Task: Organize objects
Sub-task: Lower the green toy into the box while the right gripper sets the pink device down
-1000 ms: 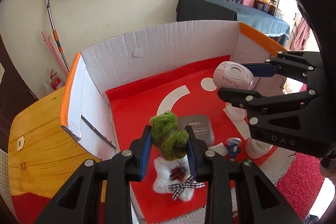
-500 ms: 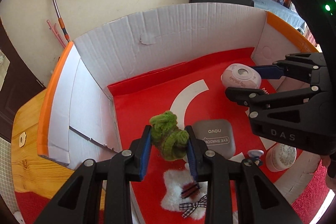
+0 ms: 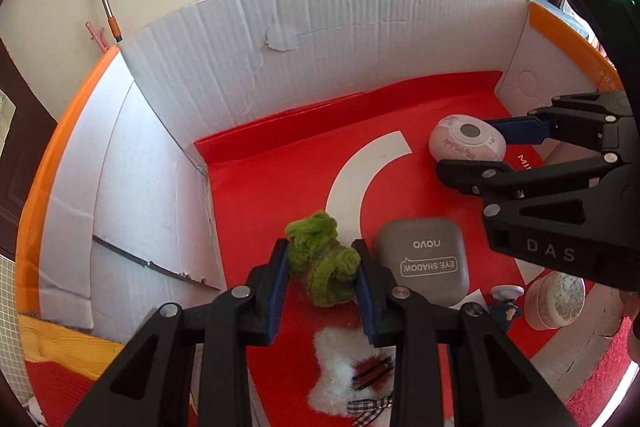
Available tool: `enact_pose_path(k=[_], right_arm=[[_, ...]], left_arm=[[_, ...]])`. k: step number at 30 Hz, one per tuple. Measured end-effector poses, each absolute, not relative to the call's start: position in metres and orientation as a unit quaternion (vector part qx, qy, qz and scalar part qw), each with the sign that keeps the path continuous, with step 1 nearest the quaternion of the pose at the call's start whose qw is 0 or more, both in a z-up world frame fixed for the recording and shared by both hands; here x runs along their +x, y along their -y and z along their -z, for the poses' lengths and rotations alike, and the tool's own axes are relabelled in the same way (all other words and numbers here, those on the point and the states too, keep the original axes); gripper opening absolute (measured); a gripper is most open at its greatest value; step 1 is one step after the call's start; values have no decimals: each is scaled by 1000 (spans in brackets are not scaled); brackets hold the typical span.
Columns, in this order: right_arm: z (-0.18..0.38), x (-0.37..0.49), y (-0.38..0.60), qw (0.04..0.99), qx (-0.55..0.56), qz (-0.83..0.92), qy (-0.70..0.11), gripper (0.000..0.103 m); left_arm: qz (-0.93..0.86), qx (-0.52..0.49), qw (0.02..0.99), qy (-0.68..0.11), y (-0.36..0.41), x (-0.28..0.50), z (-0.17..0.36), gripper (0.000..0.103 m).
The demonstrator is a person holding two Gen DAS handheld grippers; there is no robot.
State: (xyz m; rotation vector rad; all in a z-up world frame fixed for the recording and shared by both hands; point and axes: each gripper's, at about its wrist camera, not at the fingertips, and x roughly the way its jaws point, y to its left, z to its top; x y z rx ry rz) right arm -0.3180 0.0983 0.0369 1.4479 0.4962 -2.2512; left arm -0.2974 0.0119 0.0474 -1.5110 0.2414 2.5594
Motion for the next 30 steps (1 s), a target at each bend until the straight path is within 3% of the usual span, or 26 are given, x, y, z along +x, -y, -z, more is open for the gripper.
enact_pose_path(k=[30], right_arm=[[-32, -314, -115, 203, 530, 803, -184, 47]], left_arm=[[-855, -506, 79, -83, -15, -292, -48, 33]])
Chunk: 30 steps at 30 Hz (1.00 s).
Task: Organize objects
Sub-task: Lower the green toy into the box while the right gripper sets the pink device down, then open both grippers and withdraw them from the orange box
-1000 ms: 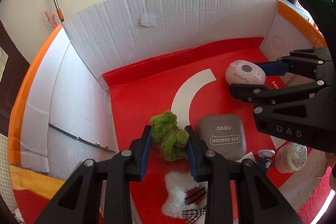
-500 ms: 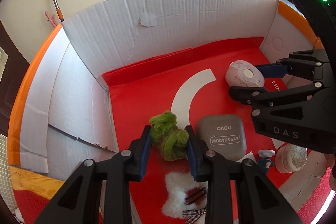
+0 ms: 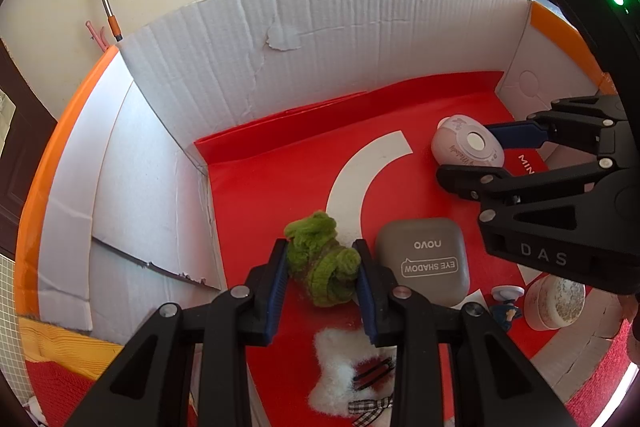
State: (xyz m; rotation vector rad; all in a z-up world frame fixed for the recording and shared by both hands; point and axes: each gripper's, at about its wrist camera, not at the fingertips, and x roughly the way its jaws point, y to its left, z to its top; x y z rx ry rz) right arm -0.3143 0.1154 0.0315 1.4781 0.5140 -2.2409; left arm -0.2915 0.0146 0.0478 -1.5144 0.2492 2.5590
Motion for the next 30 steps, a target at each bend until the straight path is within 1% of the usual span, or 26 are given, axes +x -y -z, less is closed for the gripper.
enact_pose_path(k=[11, 16, 28, 30], right_arm=[[-30, -309, -114, 199, 528, 804, -186, 48], [-28, -301, -109, 200, 527, 804, -188, 49], [-31, -299, -112, 198, 521, 808, -190, 49], [-32, -298, -114, 198, 520, 809, -189, 49]], left_arm=[[-855, -505, 79, -85, -15, -292, -47, 34], [-856, -502, 82, -91, -18, -287, -51, 39], [-858, -498, 78, -94, -19, -277, -60, 40], [-859, -497, 78, -94, -24, -289, -61, 40]])
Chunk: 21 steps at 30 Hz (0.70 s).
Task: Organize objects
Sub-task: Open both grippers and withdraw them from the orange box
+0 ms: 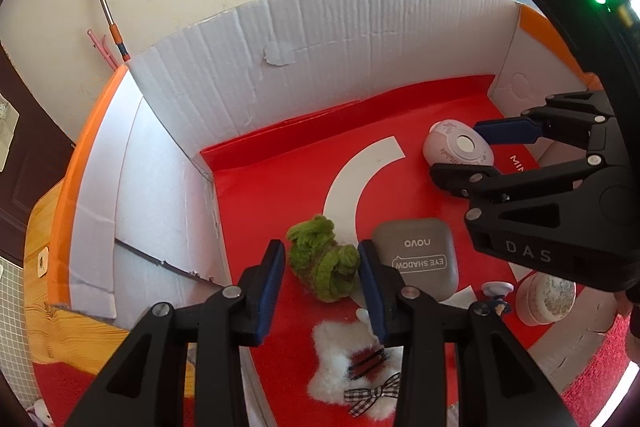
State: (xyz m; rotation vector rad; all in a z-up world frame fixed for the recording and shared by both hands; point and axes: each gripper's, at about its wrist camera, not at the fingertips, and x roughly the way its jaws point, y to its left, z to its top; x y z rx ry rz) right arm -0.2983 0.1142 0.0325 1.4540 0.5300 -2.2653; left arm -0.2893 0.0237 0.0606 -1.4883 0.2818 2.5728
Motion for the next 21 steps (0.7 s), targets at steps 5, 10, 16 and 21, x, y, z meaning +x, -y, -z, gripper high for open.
enact_pose_path(k=[5, 10, 16, 21], right_arm=[[-31, -304, -112, 198, 511, 815, -186, 50], [-42, -296, -119, 197, 499, 823, -185, 59], [-62, -285, -127, 202, 480, 835, -180, 59], [-84, -270, -130, 210, 455, 849, -168, 59]], left_arm=[[-862, -492, 77, -92, -22, -284, -67, 40], [-868, -482, 75, -91, -20, -273, -75, 44], [-883, -457, 68, -86, -13, -262, -93, 49], [-892, -440, 76, -64, 3, -260, -106, 53]])
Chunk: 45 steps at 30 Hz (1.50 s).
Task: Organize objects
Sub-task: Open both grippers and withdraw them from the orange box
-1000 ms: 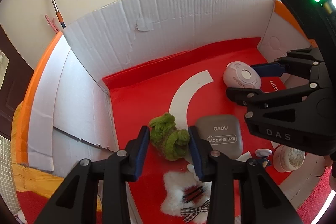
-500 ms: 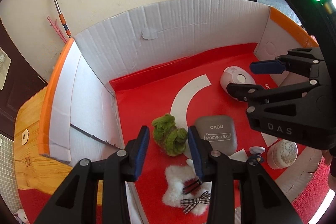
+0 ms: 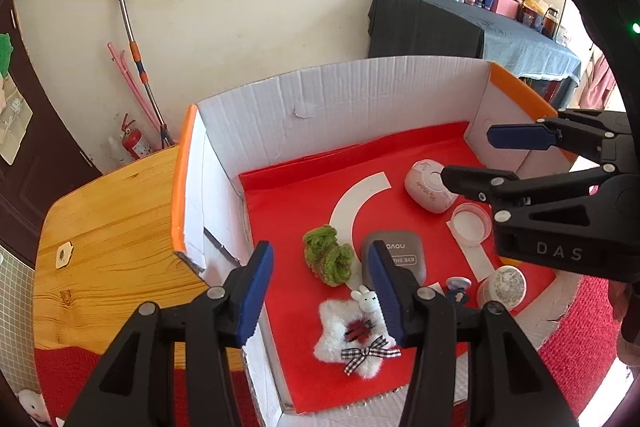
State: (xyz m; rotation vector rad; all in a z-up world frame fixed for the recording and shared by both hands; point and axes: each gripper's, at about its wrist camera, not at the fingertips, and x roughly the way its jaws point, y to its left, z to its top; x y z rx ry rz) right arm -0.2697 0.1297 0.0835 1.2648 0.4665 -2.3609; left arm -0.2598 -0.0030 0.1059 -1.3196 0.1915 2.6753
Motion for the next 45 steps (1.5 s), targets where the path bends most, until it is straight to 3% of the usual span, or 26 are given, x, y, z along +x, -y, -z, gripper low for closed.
enact_pose_path(k=[11, 23, 29, 31, 40, 45], right_arm=[[-125, -217, -135, 229, 403, 876, -135, 64], [-166, -142, -160, 253, 316, 907, -119, 80], [-165, -115, -172, 253, 287, 917, -109, 87], [-162, -108, -174, 245, 276, 923, -111, 89], [-139, -82, -187, 231, 263, 932, -91, 93], [-127, -67, -197, 229, 260, 936, -66, 100]], left_arm=[[-912, -397, 100, -29, 3, -212, -124, 63], [-932, -340, 124, -1, 3, -161, -142, 77], [-937, -323, 131, 10, 5, -139, -146, 81], [-940, -317, 129, 10, 5, -133, -145, 87], [-945, -304, 117, 25, 9, -105, -130, 88], [-949, -297, 102, 22, 6, -91, -120, 88]])
